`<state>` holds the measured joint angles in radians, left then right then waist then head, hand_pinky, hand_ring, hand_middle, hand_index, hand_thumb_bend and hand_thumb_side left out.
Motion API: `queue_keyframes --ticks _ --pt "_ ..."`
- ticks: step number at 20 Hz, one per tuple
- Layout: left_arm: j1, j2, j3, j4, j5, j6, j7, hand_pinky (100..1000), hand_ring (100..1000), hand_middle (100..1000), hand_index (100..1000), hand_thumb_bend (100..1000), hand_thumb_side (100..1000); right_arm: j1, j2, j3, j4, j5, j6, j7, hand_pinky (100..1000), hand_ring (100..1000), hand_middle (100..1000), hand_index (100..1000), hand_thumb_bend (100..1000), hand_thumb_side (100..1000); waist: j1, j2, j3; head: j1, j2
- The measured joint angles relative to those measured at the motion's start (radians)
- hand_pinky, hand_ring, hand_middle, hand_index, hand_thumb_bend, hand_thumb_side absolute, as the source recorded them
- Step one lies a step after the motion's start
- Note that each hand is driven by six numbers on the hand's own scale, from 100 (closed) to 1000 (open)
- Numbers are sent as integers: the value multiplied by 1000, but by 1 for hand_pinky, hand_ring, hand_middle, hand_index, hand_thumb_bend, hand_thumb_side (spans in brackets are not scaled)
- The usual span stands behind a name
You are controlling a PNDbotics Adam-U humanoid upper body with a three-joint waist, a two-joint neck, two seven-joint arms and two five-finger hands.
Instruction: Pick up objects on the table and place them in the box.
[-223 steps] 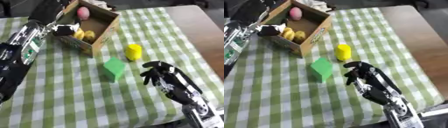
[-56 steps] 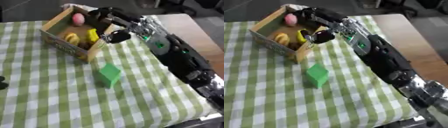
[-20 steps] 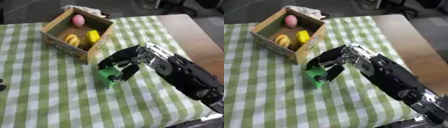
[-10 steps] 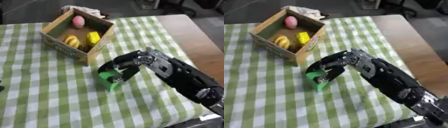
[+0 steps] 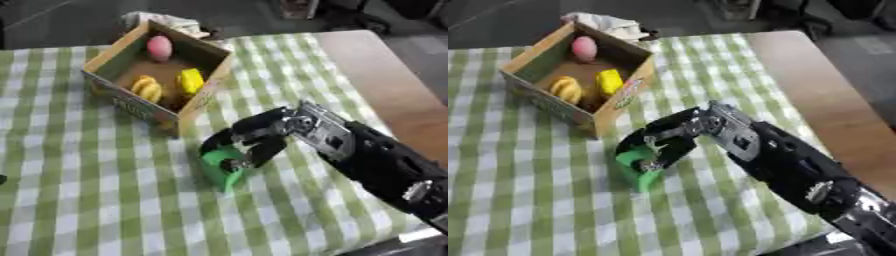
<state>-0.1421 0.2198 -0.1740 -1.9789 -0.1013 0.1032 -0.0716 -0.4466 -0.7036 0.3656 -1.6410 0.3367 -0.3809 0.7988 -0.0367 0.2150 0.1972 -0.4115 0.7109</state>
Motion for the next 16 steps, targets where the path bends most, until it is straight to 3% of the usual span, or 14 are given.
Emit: queue_keyframes --ticks 8,16 --pt "0 0 4 0 -1 0 0 692 598 590 823 100 708 31 -20 -14 -104 61 -35 -50 971 991 1000 1000 100 906 1 0 -2 0 0" --pt "1 0 5 0 -2 0 0 693 598 591 823 100 708 44 -25 12 -104 145 -42 -44 977 1000 1000 1000 100 911 3 1 -2 -3 0"
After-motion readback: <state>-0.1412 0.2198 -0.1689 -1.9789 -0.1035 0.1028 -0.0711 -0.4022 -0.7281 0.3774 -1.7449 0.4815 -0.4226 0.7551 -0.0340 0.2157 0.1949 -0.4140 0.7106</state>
